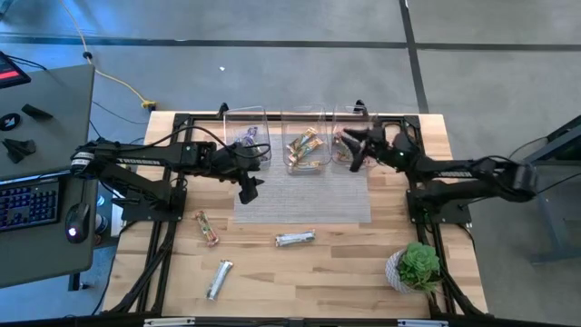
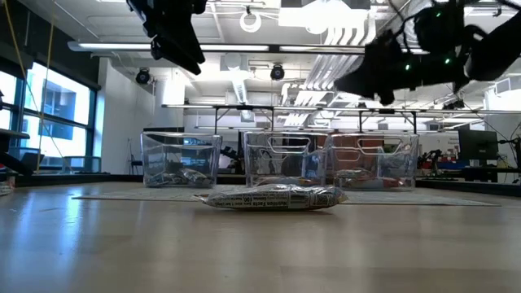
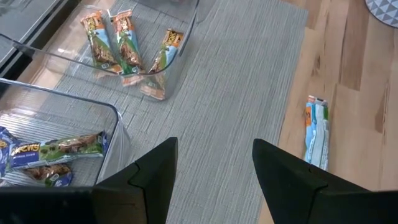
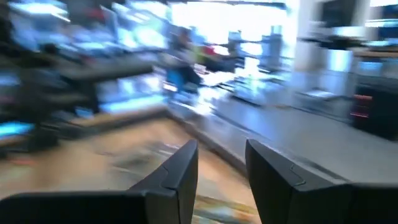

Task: Pick and place Granola Bars by type
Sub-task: Put the red granola bar into the right transparent bin

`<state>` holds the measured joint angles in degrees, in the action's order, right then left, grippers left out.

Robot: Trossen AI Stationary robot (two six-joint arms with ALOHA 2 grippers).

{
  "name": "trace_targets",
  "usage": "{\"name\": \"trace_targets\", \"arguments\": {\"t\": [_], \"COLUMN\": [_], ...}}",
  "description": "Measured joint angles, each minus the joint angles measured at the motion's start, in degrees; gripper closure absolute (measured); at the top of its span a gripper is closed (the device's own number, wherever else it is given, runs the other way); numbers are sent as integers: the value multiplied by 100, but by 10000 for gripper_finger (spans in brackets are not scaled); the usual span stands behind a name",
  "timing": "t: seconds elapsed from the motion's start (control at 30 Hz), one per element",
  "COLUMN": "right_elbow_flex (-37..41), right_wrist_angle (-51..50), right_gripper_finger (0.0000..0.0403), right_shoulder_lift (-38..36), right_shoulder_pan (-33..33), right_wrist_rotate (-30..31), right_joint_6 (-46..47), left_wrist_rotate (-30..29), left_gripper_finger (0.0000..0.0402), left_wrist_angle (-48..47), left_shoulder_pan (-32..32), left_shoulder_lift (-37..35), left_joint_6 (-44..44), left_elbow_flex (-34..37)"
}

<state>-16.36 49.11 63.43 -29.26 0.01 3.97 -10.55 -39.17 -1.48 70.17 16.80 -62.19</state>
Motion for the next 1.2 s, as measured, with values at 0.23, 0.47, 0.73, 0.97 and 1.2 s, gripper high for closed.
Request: {"name": "trace_targets", "arguments": {"t": [0.23, 0.47, 0.73, 0.97, 1.2], "right_elbow_flex": [-4, -7, -7, -7, -7], "right_wrist_angle": [4, -149, -644, -825, -1100], "right_gripper_finger": [285, 285, 285, 285, 285], "right_shoulder_lift": [-785, -1039, -1039, -1035, -1035], "right_shoulder_pan": [590, 1174, 1487, 1519, 1519], "right_wrist_rotate": [-1538, -1994, -1991, -1991, -1989], "right_joint_6": [389, 358, 354, 352, 202], "left_wrist_rotate": [254, 39, -599, -659, 86], "left_gripper_finger": [199, 199, 199, 199, 199], "left_wrist_angle": [-867, -2071, -2545, -2665, -3837], "left_shoulder_pan": [4, 473, 1969, 2970, 3480], "left_shoulder_lift": [0, 31, 33, 143, 645], "left_joint_6": [973, 3583, 6368, 8253, 10413], "left_elbow_flex": [-2, -2, -2, -2, 0]}}
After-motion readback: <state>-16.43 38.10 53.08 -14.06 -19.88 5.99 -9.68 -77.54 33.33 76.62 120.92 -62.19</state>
